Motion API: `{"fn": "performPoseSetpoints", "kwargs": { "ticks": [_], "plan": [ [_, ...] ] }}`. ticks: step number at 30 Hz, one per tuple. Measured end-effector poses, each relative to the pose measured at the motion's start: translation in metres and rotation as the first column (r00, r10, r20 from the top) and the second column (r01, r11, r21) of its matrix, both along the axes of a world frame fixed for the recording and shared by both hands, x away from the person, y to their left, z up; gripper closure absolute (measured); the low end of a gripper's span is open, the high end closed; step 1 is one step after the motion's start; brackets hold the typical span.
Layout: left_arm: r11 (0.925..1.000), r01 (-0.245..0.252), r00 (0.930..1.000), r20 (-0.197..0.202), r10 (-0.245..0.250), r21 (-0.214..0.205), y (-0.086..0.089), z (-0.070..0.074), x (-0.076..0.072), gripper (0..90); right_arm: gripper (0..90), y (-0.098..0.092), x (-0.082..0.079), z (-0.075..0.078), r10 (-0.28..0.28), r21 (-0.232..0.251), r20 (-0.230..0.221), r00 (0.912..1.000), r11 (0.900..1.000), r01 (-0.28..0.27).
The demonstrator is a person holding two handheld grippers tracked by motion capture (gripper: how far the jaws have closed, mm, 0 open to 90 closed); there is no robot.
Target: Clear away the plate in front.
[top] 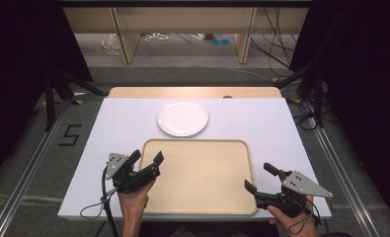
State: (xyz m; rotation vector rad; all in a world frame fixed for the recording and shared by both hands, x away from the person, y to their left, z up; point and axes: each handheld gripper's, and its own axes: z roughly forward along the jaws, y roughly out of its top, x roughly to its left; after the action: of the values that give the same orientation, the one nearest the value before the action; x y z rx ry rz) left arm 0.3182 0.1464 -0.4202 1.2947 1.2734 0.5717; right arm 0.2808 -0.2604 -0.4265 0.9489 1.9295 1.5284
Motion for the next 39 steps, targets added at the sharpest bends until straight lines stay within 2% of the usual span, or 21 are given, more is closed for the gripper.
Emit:
{"fn": "performPoseSetpoints", "kwargs": {
  "ticks": [5,7,8,9,12,13,14,15,17,19,22,23,24,26,29,32,33,35,36,39],
  "plan": [
    [0.9998,0.006,1.0,0.006,-0.006,0.019,-0.008,0.004,0.016,16.5,15.6,0.0,0.0,0.0,0.003,0.001,0.0,1.0,1.0,-0.003],
    [1.0,0.006,1.0,0.006,-0.006,0.003,-0.01,0.005,0.022,16.5,15.6,0.0,0.0,0.0,0.002,0.01,0.009,1.0,0.9999,-0.003],
    [1.0,0.005,1.0,0.004,-0.005,-0.005,-0.01,0.005,0.026,16.5,15.6,0.001,-0.001,0.0,0.008,0.031,-0.02,0.9998,0.9995,-0.007],
    [0.9999,0.007,1.0,-0.001,-0.007,-0.012,-0.01,0.006,0.03,16.4,15.5,0.0,0.0,0.0,0.015,0.014,-0.008,0.9999,0.9998,-0.015],
    [0.9991,0.017,0.9998,0.008,-0.017,-0.039,-0.01,0.007,0.041,16.5,15.6,0.001,0.0,0.0,0.015,0.017,-0.002,0.9999,0.9998,-0.015],
    [0.9991,0.017,0.9998,0.008,-0.017,-0.039,-0.01,0.007,0.041,16.4,15.6,0.001,0.0,0.0,0.015,0.017,-0.002,0.9999,0.9998,-0.015],
    [0.999,0.019,0.9998,0.003,-0.018,-0.04,-0.011,0.007,0.046,16.4,15.5,0.002,-0.001,-0.001,0.03,0.021,-0.02,0.9994,0.9994,-0.029],
    [0.9989,0.014,0.9999,0.002,-0.014,-0.044,-0.013,0.007,0.052,16.4,15.5,0.002,-0.001,-0.001,0.027,0.018,-0.012,0.9995,0.9995,-0.027],
    [0.9989,0.016,0.9998,-0.006,-0.016,-0.045,-0.014,0.008,0.059,16.4,15.5,0.002,-0.002,-0.001,0.026,0.024,-0.027,0.9993,0.9994,-0.025],
    [0.9989,0.015,0.9999,-0.007,-0.015,-0.045,-0.014,0.008,0.062,16.4,15.6,0.002,-0.001,-0.001,0.026,0.023,-0.023,0.9994,0.9994,-0.026],
    [0.9998,0.003,0.9999,-0.012,-0.003,-0.02,-0.017,0.01,0.071,16.4,15.5,0.001,-0.001,-0.001,0.036,0.019,-0.014,0.9992,0.9992,-0.036],
    [0.9998,-0.004,0.9999,-0.011,0.003,-0.019,-0.017,0.011,0.074,16.4,15.6,0.001,-0.002,0.0,0.029,0.025,-0.032,0.9991,0.9993,-0.028],
    [0.9996,-0.007,0.9999,-0.013,0.007,-0.027,-0.016,0.012,0.076,16.4,15.6,0.001,0.0,0.0,0.038,0.015,-0.016,0.9991,0.9992,-0.038],
    [0.9993,-0.017,0.9997,-0.019,0.016,-0.032,-0.017,0.014,0.081,16.4,15.6,0.001,-0.001,-0.001,0.032,0.018,-0.022,0.9992,0.9993,-0.032],
    [0.9998,-0.013,0.9997,-0.019,0.013,-0.017,-0.019,0.017,0.088,16.4,15.6,0.003,0.0,-0.001,0.034,0.039,-0.014,0.9993,0.9987,-0.034],
    [0.9999,-0.007,0.9998,-0.017,0.007,-0.016,-0.022,0.021,0.096,16.4,15.6,0.001,-0.001,-0.001,0.021,0.021,-0.015,0.9997,0.9996,-0.021],
    [0.9998,-0.008,0.9998,-0.016,0.007,-0.018,-0.024,0.022,0.1,16.4,15.6,0.001,0.0,-0.001,0.028,0.029,-0.014,0.9995,0.9992,-0.028],
    [1.0,-0.004,0.9998,-0.019,0.004,-0.008,-0.024,0.023,0.102,16.4,15.7,0.001,0.0,-0.001,0.027,0.026,-0.015,0.9995,0.9993,-0.026],
    [0.9999,-0.002,0.9996,-0.029,0.003,0.013,-0.025,0.026,0.109,16.5,15.7,0.001,-0.001,-0.001,0.023,0.024,-0.021,0.9995,0.9995,-0.022],
    [0.9998,-0.001,0.9993,-0.038,0.002,0.019,-0.026,0.028,0.117,16.4,15.7,0.001,0.0,-0.001,0.034,0.024,-0.02,0.9992,0.9992,-0.033]
  ]
}}
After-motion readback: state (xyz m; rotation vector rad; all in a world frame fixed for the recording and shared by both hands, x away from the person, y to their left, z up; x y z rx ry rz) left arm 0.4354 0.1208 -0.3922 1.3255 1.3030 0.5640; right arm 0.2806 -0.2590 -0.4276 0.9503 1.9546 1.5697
